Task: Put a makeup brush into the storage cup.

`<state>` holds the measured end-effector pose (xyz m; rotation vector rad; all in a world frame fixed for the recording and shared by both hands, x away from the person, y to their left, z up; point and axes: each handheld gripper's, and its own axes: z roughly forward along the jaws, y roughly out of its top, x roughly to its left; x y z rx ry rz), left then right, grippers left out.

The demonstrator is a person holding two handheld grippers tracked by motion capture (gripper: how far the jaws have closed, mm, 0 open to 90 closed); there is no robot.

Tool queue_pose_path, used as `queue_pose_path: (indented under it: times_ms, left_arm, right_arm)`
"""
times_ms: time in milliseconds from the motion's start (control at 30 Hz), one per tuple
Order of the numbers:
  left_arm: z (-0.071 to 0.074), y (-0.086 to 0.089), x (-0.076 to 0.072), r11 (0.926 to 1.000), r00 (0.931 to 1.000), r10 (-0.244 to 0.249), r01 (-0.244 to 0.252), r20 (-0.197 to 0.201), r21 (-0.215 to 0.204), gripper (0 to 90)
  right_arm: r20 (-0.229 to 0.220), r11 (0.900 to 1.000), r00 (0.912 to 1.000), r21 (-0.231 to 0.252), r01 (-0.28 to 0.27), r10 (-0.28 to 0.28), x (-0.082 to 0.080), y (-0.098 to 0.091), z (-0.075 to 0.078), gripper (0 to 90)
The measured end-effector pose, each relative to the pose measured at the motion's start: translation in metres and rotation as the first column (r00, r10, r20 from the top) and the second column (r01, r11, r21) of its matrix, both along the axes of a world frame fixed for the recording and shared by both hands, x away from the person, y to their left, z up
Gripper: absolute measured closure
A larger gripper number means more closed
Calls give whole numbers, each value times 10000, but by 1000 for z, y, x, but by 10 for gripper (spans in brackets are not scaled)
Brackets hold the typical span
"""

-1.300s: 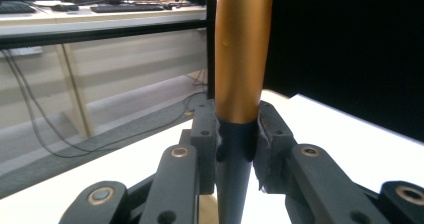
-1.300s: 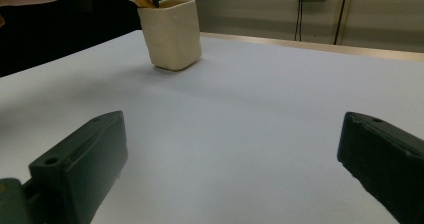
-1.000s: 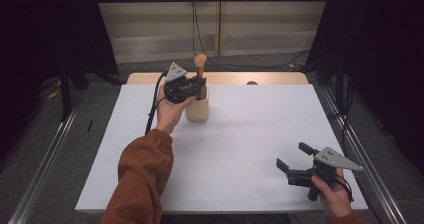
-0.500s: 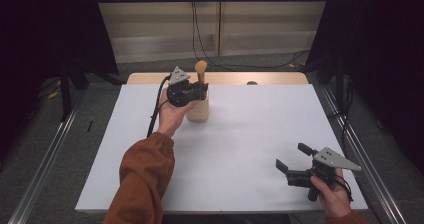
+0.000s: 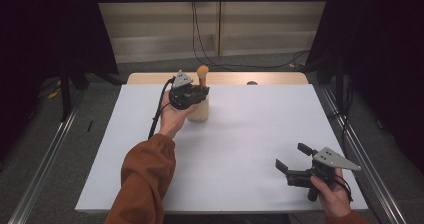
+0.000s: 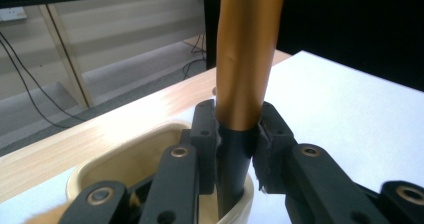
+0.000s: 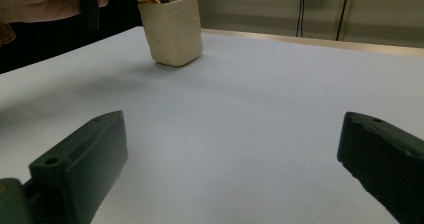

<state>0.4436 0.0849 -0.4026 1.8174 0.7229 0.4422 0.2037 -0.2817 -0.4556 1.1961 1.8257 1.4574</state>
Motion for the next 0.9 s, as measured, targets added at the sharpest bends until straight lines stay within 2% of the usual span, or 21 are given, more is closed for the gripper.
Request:
queue_pose_path:
  times_ms: [167, 300, 400, 500, 600, 767, 800, 900]
  left_arm:
    - [-1, -1, 0, 9999, 10000, -13, 12, 19, 171, 739]
    - [-1, -1, 1, 10000, 10000, -23, 23, 32, 90, 721]
    - [-1, -2, 0, 9999, 9999, 43, -44, 136, 96, 670]
    - [-1, -2, 0, 10000, 9999, 85, -84, 76, -50, 628]
    - [0, -3, -1, 9999, 9998, 126, -125, 152, -22, 551]
    - [0, -5, -2, 10000, 9999, 9, -8, 162, -88, 422]
    - [0, -6, -2, 10000, 9996, -5, 6, 267, -48, 396]
    - [1, -5, -2, 9999, 9995, -96, 99, 314, -87, 351]
  right_arm:
    - [63, 10000, 10000, -35, -67, 67, 1, 0, -1, 0]
    - [65, 10000, 10000, -20, -64, 64, 0, 0, -1, 0]
    - [61, 9999, 9999, -22, -100, 100, 0, 1, -1, 0]
    - [64, 9999, 9999, -20, -115, 115, 0, 1, -1, 0]
    - [38, 9999, 9999, -21, -105, 105, 0, 0, -1, 0]
    - [18, 9999, 9999, 7, -121, 121, 1, -1, -2, 0]
    - [18, 10000, 10000, -2, -95, 95, 1, -2, -2, 0]
    - [-41, 10000, 10000, 36, -58, 58, 2, -3, -3, 0]
